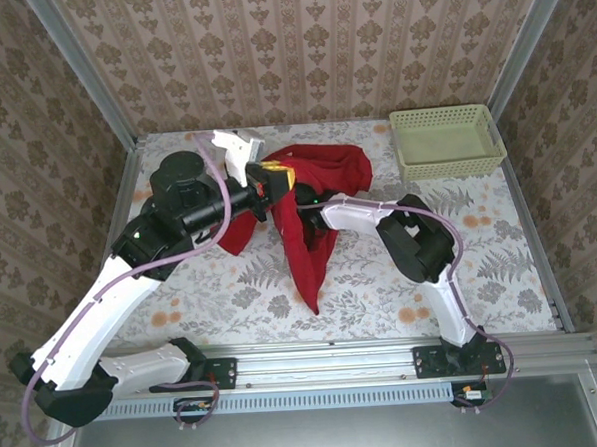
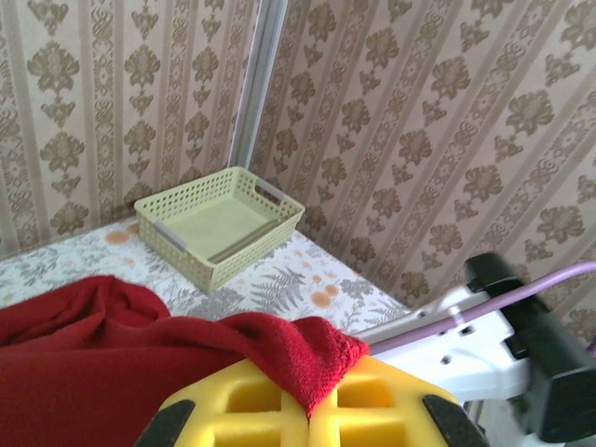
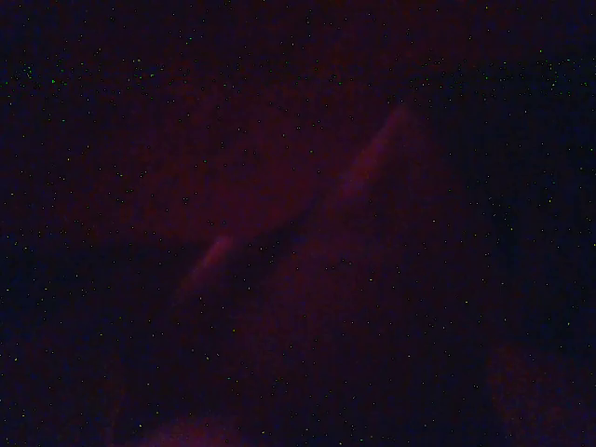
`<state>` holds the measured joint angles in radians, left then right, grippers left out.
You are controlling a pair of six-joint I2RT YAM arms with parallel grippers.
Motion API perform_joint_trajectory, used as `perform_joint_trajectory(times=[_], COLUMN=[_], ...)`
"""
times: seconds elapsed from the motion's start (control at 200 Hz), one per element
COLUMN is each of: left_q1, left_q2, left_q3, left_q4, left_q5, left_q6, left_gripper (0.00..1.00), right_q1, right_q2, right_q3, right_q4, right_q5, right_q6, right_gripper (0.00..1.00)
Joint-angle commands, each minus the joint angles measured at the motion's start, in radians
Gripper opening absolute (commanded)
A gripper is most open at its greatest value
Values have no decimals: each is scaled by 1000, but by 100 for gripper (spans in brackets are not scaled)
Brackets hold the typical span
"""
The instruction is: Fold the inside-out t-shirt
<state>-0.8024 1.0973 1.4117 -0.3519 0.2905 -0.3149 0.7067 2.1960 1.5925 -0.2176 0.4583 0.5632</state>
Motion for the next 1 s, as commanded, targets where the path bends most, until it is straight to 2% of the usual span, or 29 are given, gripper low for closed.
perform_joint_trajectory(times=[0.0,0.27,0.475,0.555,0.715,0.8,0.89,0.99], left_q1=[2,1,1,2,15,49,121,216], left_q2=[15,47,59,56,51,55,69,109], left_q3=[71,120,147,152,157,161,166,182], left_q4=[73,77,64,54,14,-16,-48,-97], left_q5=[41,-3,-25,-47,-117,-149,-164,-175], left_q6=[-31,-45,-39,-37,-21,-21,-35,-44], left_gripper=[0,0,0,0,0,0,0,0], right_q1=[-4,-3,-3,-3,0,8,24,44], right_q2=[94,285,399,425,386,279,141,20], right_q3=[137,455,634,669,619,456,250,93], right_q4=[-240,-554,-699,-725,-671,-501,-281,-155], right_q5=[4,32,49,52,43,-17,-69,-81], right_q6=[42,70,75,73,46,-8,-63,-81], right_gripper=[100,97,97,92,64,47,30,14])
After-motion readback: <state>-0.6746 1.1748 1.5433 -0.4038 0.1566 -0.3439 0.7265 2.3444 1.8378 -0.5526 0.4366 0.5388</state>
